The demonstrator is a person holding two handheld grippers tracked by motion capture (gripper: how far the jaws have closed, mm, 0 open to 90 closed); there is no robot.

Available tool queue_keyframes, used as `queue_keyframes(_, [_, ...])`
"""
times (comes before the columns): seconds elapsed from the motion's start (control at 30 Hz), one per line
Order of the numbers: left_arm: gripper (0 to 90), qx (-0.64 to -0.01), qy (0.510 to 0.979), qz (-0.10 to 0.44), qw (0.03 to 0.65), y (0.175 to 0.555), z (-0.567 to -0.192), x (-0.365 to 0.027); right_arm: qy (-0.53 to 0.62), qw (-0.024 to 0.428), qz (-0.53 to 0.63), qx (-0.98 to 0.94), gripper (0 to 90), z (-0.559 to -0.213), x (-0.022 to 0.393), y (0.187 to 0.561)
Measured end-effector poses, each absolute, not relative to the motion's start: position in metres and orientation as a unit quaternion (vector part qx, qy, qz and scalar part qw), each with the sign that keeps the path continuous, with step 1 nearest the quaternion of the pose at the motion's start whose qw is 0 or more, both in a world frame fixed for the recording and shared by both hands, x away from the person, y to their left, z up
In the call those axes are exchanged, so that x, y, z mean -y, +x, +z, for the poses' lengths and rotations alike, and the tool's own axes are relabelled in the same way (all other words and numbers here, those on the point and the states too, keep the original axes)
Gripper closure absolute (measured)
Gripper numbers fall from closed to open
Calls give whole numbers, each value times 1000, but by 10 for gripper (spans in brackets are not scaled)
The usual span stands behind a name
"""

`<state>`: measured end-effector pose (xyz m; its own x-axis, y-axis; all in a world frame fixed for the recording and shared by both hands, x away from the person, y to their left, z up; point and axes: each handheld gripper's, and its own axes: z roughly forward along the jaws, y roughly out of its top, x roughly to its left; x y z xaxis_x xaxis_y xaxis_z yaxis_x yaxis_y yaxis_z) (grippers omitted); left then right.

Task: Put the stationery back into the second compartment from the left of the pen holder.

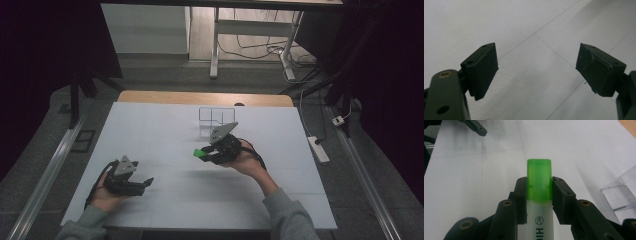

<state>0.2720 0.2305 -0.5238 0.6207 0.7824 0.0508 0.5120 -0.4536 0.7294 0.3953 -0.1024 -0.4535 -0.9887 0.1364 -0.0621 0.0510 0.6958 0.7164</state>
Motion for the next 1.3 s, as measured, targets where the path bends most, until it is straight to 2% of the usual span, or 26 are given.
queue_keyframes(1.3, [176,-392,827,196,353,271,-522,-232,172,153,491,-840,664,-416,137,408])
